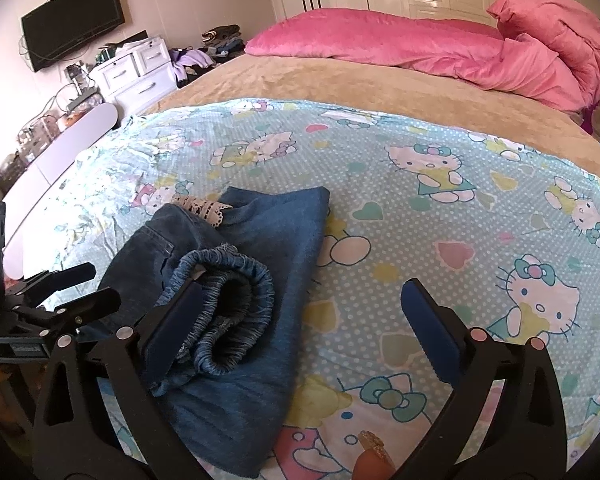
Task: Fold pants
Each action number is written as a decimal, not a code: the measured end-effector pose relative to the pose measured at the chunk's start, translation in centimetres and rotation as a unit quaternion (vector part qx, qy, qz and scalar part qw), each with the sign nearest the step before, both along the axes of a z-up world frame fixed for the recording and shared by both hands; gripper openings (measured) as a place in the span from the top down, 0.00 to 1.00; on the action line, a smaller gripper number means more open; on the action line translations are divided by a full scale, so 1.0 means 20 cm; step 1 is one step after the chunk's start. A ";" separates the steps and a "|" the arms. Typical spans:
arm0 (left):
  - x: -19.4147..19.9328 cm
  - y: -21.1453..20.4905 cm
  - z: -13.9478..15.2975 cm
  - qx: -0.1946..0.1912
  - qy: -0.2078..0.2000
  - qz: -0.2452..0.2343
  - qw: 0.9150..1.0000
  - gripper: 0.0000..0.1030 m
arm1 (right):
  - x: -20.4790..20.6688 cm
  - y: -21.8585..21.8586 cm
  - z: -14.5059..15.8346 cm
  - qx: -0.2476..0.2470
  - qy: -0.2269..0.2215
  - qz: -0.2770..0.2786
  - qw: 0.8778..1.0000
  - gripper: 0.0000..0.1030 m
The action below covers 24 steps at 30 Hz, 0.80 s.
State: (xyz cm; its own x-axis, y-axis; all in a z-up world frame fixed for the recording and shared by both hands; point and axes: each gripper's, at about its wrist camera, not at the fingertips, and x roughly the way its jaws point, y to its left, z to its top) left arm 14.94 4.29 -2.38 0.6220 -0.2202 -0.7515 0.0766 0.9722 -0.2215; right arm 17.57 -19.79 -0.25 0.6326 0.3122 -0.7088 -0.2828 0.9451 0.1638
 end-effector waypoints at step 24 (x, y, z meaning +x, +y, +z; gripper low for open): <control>-0.21 0.03 0.23 0.025 -0.049 0.006 0.998 0.04 | -0.23 -0.02 0.21 -0.018 -0.063 -0.006 0.998 0.09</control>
State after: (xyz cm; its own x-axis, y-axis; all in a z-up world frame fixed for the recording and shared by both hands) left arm 10.75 4.92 2.14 0.6956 -0.1760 -0.6965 0.0839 0.9828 -0.1645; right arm 12.93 -20.26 3.96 0.7204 0.2803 -0.6344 -0.2878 0.9530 0.0943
